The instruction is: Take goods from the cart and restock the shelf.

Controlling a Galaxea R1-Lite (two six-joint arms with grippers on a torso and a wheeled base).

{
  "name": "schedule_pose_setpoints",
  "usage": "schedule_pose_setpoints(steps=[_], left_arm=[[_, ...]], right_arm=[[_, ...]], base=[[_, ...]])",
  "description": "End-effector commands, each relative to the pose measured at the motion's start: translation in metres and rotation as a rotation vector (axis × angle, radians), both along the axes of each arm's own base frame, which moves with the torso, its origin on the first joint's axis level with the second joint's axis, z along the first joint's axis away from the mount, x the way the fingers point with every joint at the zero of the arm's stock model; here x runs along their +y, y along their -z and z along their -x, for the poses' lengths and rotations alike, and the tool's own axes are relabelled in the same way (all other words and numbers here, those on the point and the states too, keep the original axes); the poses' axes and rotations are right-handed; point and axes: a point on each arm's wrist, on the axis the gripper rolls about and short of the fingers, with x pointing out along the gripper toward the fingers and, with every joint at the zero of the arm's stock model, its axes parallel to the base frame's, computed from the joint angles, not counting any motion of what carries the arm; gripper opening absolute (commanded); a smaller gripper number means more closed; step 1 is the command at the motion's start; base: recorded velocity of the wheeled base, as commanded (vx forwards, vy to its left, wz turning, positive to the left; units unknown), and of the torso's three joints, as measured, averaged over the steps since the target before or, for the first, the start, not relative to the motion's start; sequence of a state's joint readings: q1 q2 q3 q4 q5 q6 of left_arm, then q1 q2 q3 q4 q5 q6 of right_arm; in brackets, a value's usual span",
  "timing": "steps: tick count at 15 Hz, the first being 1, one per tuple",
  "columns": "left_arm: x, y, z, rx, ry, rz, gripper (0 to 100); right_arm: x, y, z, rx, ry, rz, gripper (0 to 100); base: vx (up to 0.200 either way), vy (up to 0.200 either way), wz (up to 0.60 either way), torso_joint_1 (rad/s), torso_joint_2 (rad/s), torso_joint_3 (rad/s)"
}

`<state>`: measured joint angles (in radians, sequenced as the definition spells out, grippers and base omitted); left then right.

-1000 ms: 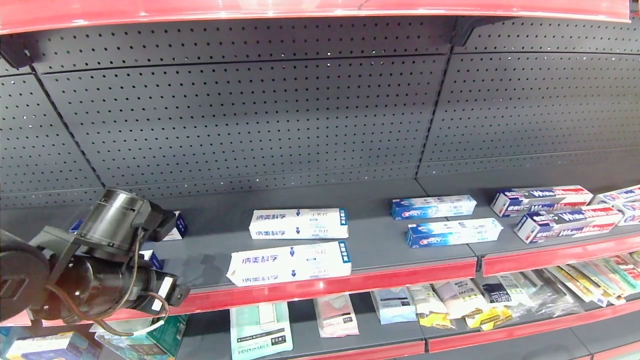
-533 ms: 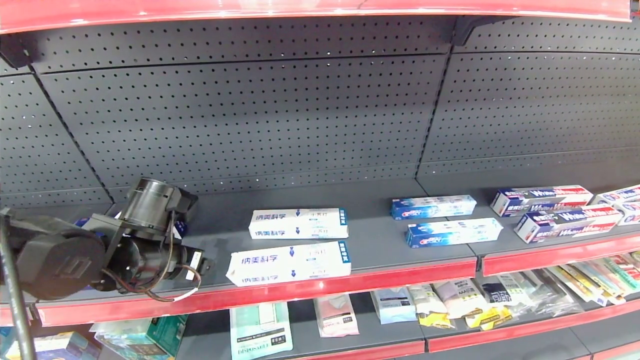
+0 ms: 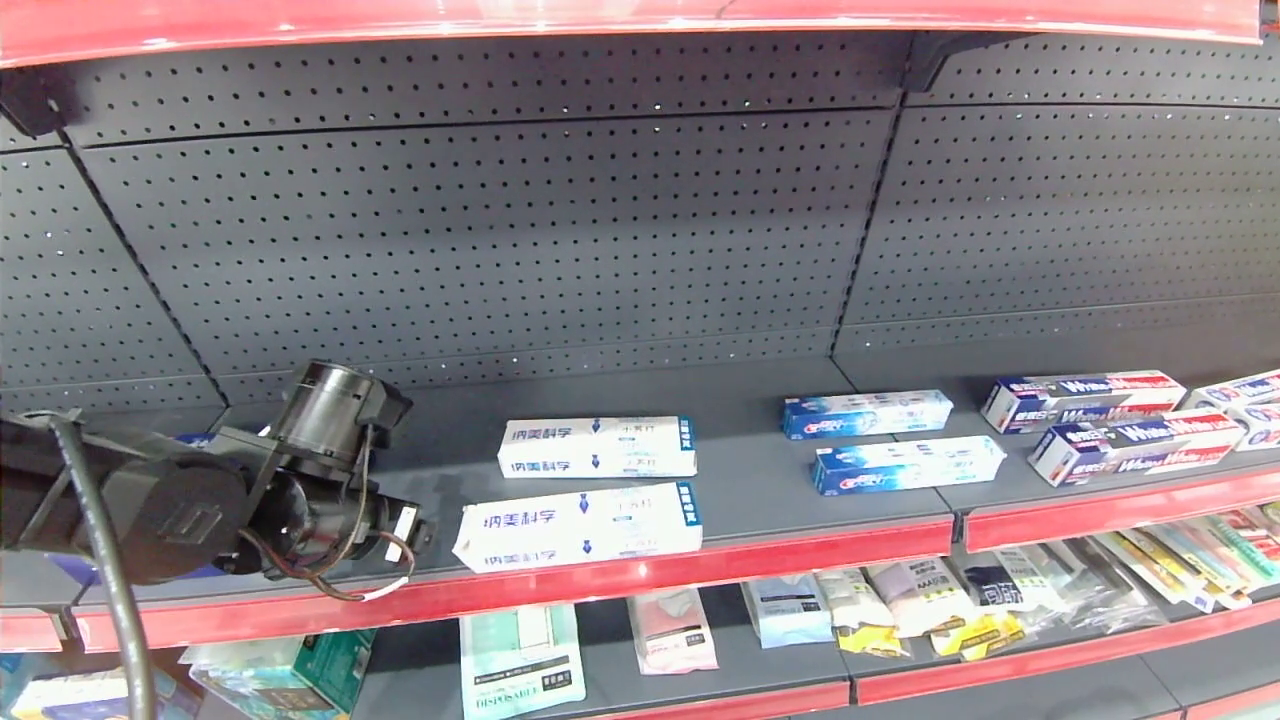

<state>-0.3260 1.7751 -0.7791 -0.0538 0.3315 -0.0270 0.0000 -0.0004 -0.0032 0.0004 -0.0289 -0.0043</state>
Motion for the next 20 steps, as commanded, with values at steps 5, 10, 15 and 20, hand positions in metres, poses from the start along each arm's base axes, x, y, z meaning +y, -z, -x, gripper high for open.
schedule_pose_setpoints(steps=[5, 10, 15, 20], left_arm=[[-0.004, 0.004, -0.002, 0.011, 0.013, -0.003, 100], [-0.011, 0.006, -0.005, 0.014, 0.029, -0.003, 100], [-0.017, 0.005, -0.007, 0.007, 0.044, -0.001, 100], [-0.020, 0.006, -0.007, 0.009, 0.053, 0.000, 100]], right_arm=[[0.000, 0.000, 0.000, 0.000, 0.000, 0.000, 100], [0.000, 0.000, 0.000, 0.002, 0.000, 0.000, 100], [0.000, 0.000, 0.000, 0.000, 0.000, 0.000, 100], [0.000, 0.000, 0.000, 0.000, 0.000, 0.000, 100]], base=[[0.000, 0.000, 0.00, 0.000, 0.00, 0.000], [0.000, 0.000, 0.00, 0.000, 0.00, 0.000], [0.000, 0.000, 0.00, 0.000, 0.00, 0.000], [0.000, 0.000, 0.00, 0.000, 0.00, 0.000]])
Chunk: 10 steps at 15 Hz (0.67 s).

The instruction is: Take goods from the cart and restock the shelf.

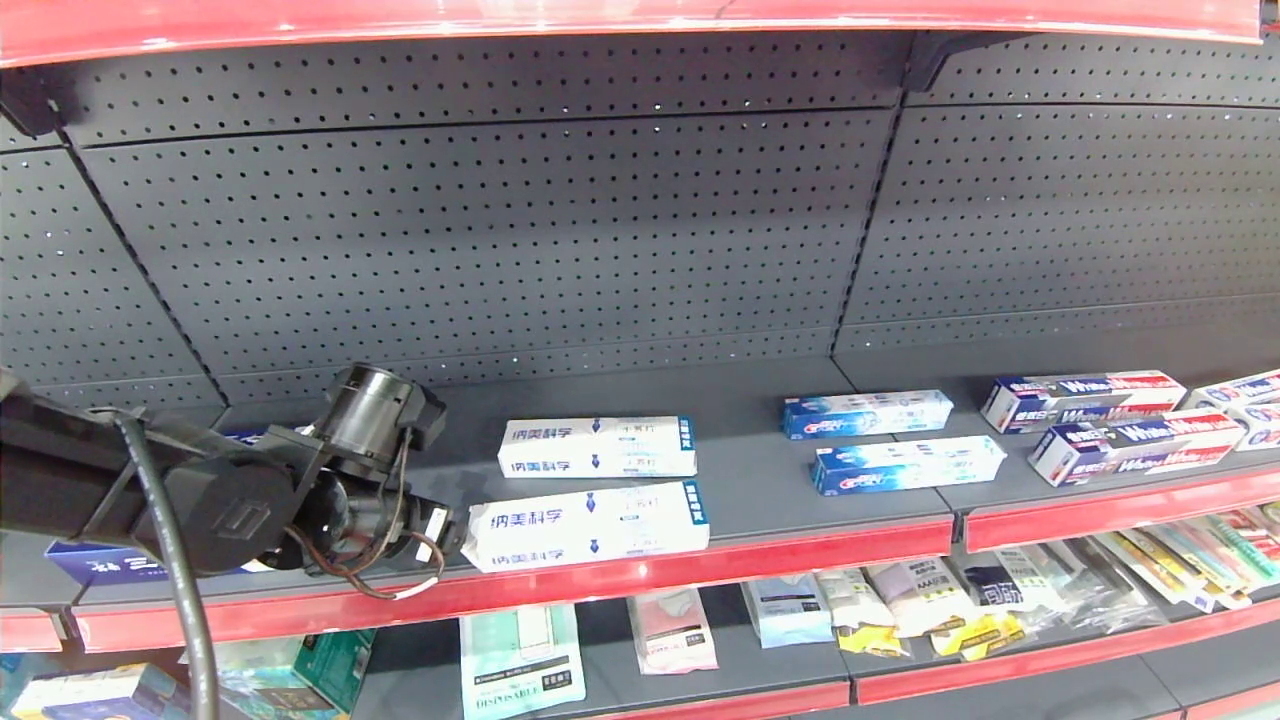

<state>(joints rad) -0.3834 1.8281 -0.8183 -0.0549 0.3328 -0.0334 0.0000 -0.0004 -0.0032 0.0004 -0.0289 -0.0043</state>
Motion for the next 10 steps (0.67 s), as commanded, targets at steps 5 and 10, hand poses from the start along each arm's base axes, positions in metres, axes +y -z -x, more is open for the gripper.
schedule_pose_setpoints(steps=[5, 10], left_arm=[[-0.0010, -0.0009, 0.0000, -0.004, 0.003, 0.002, 100], [-0.0011, -0.0012, -0.0003, -0.006, 0.001, 0.002, 100]], right_arm=[[0.0000, 0.0000, 0.0000, 0.000, 0.000, 0.000, 100], [0.0000, 0.0001, 0.0000, 0.002, 0.000, 0.000, 100]], base=[[0.000, 0.000, 0.00, 0.000, 0.00, 0.000], [0.000, 0.000, 0.00, 0.000, 0.00, 0.000]])
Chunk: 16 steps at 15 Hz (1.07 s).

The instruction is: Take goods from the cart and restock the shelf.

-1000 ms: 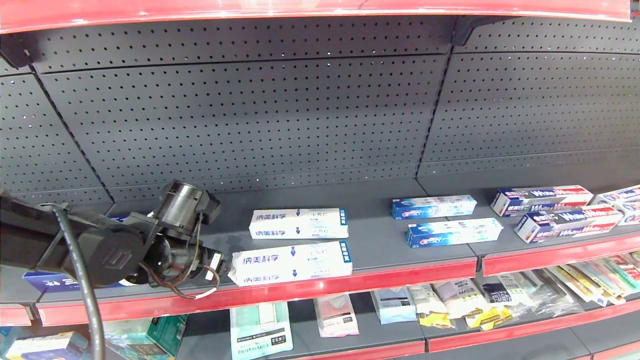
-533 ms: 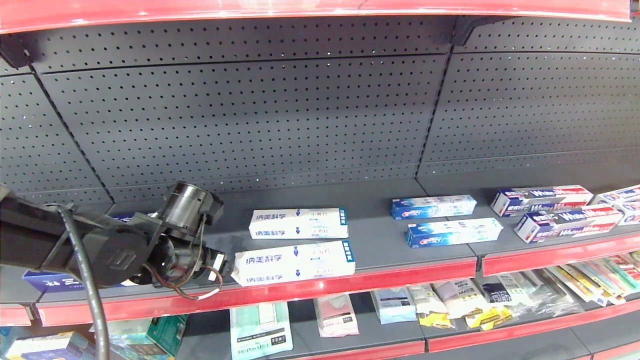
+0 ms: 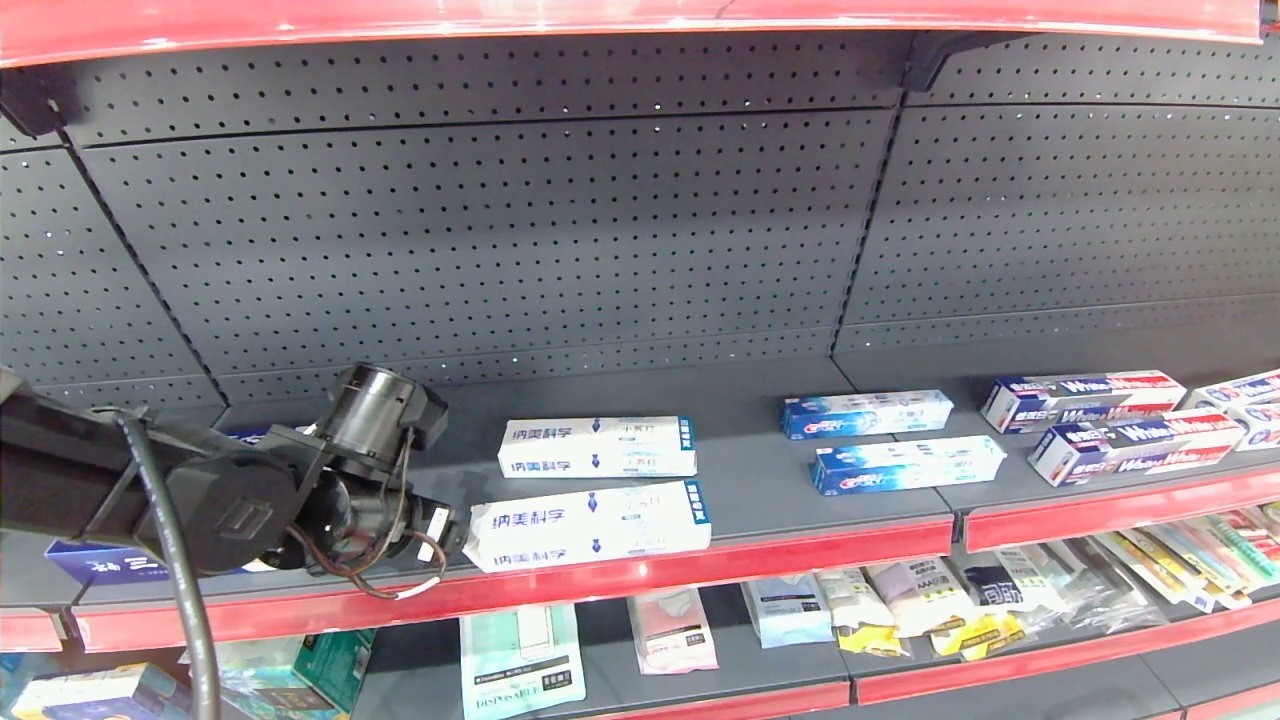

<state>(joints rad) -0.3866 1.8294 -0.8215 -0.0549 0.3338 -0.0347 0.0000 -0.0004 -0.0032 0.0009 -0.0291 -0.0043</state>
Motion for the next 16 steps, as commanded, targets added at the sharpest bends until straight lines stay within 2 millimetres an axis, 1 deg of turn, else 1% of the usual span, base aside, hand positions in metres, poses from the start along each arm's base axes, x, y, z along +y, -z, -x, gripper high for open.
schedule_pose_setpoints(steps=[1, 12, 14, 15, 16], left_arm=[[-0.001, -0.001, 0.000, -0.003, 0.002, 0.001, 100], [-0.003, -0.003, 0.002, -0.011, 0.012, 0.002, 100], [-0.001, -0.010, 0.005, -0.032, 0.014, 0.008, 100], [0.001, -0.016, 0.006, -0.052, 0.012, 0.016, 100], [0.005, -0.028, 0.011, -0.086, 0.014, 0.022, 100]], right_arm=[[0.000, 0.000, 0.000, 0.000, 0.000, 0.000, 100], [0.000, 0.000, 0.000, 0.000, 0.000, 0.000, 100], [0.000, 0.000, 0.000, 0.000, 0.000, 0.000, 100], [0.000, 0.000, 0.000, 0.001, 0.000, 0.000, 100], [0.000, 0.000, 0.000, 0.000, 0.000, 0.000, 100]], base=[[0.000, 0.000, 0.00, 0.000, 0.00, 0.000], [0.000, 0.000, 0.00, 0.000, 0.00, 0.000], [0.000, 0.000, 0.00, 0.000, 0.00, 0.000], [0.000, 0.000, 0.00, 0.000, 0.00, 0.000], [0.000, 0.000, 0.00, 0.000, 0.00, 0.000]])
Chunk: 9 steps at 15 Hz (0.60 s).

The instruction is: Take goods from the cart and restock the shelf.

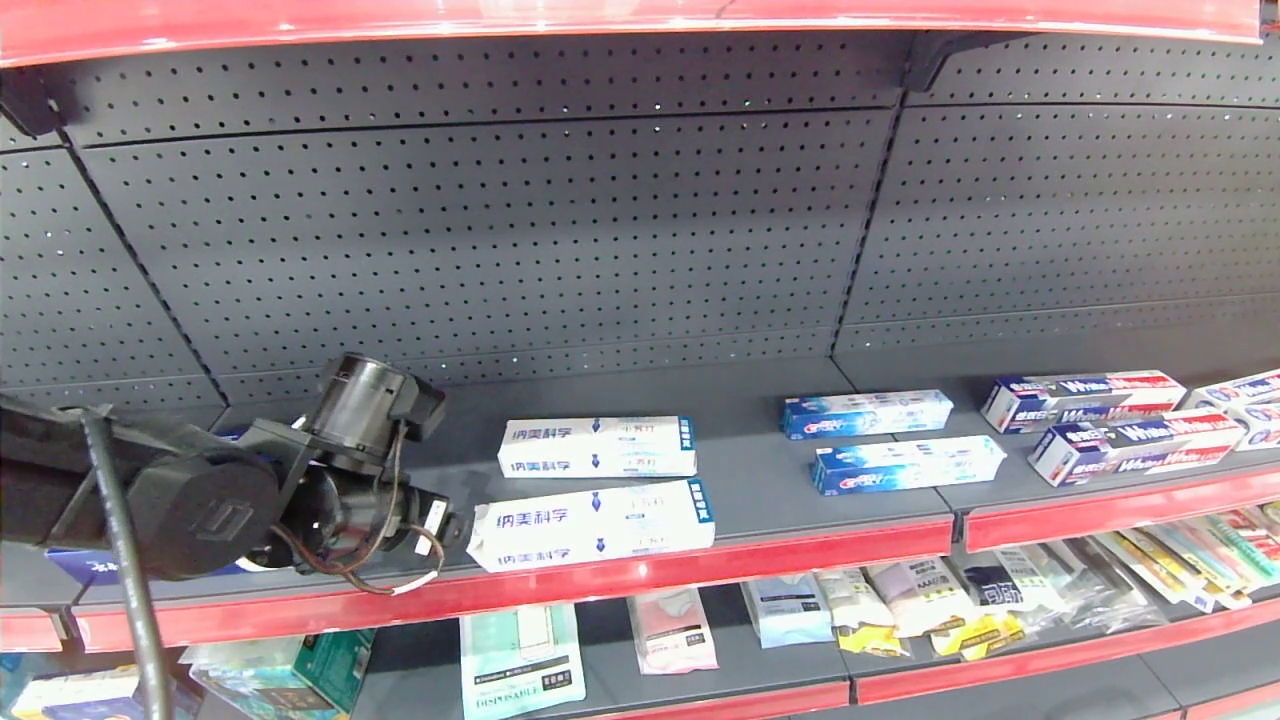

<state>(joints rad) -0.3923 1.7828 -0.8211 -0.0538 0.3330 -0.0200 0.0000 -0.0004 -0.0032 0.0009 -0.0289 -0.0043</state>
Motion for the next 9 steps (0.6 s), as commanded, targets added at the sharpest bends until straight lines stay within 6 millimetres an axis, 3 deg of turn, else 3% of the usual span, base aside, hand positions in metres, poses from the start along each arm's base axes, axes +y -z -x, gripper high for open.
schedule_pose_setpoints(steps=[1, 2, 5, 7, 8, 9], left_arm=[[0.015, -0.027, 0.011, -0.079, -0.004, 0.014, 100], [0.025, -0.039, 0.019, -0.109, -0.014, 0.006, 100], [0.066, -0.071, 0.071, -0.194, -0.067, 0.040, 100], [0.091, -0.074, 0.152, -0.295, -0.087, 0.096, 100], [0.093, -0.071, 0.163, -0.314, -0.084, 0.103, 100], [0.100, -0.056, 0.212, -0.430, -0.090, 0.141, 100]], right_arm=[[0.000, 0.000, 0.000, 0.000, 0.000, 0.000, 100], [0.000, 0.000, 0.000, 0.000, 0.000, 0.000, 100], [0.000, 0.000, 0.000, 0.000, 0.000, 0.000, 100], [0.000, 0.000, 0.000, 0.000, 0.000, 0.000, 100], [0.000, 0.000, 0.000, 0.001, 0.000, 0.000, 100], [0.000, 0.000, 0.000, 0.000, 0.000, 0.000, 100]], base=[[0.000, 0.000, 0.00, 0.000, 0.00, 0.000], [0.000, 0.000, 0.00, 0.000, 0.00, 0.000], [0.000, 0.000, 0.00, 0.000, 0.00, 0.000], [0.000, 0.000, 0.00, 0.000, 0.00, 0.000], [0.000, 0.000, 0.00, 0.000, 0.00, 0.000], [0.000, 0.000, 0.00, 0.000, 0.00, 0.000]])
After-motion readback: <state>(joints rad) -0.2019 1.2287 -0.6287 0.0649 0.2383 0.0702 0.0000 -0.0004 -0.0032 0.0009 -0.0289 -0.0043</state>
